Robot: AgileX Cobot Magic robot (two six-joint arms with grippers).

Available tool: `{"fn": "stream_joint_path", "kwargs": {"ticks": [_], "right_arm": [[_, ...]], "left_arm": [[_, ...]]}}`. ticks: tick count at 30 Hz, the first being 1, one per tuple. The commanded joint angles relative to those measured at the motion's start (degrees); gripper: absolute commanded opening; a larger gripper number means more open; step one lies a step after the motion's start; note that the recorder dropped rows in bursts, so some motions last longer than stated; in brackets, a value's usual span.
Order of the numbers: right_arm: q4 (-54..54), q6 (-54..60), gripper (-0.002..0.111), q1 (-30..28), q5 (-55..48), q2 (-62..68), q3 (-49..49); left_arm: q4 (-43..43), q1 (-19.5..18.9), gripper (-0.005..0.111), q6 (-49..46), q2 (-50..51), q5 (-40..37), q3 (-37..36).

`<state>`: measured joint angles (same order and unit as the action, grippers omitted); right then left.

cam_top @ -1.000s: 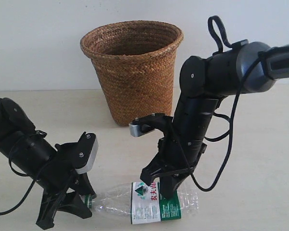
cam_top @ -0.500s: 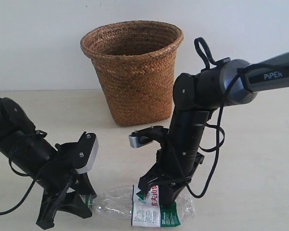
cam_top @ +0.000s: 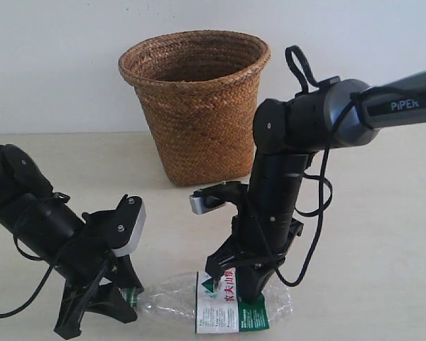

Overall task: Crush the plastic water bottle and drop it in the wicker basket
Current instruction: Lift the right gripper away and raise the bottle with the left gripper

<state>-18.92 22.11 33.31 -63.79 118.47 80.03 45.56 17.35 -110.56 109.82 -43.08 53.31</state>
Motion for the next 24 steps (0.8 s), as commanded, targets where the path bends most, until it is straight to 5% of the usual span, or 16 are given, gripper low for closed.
{"fn": "stream_joint_path", "kwargs": {"ticks": [1, 14, 24], "right_arm": [[3.11, -0.16, 0.0, -0.12, -5.03, -5.84, 1.58], [15.84, -1.08, 0.0, -1.4, -5.87, -26.01, -1.21], [14.61, -2.99, 0.0, -19.33, -5.4, -27.12, -6.9]], "left_arm": [[0.04, -0.09, 0.004, 0.22, -0.25, -0.63, 0.08], [2.42, -0.09, 0.004, 0.22, -2.1, -1.43, 0.08], [4.76, -0.09, 0.004, 0.04, -10.16, -7.33, 0.08]]}}
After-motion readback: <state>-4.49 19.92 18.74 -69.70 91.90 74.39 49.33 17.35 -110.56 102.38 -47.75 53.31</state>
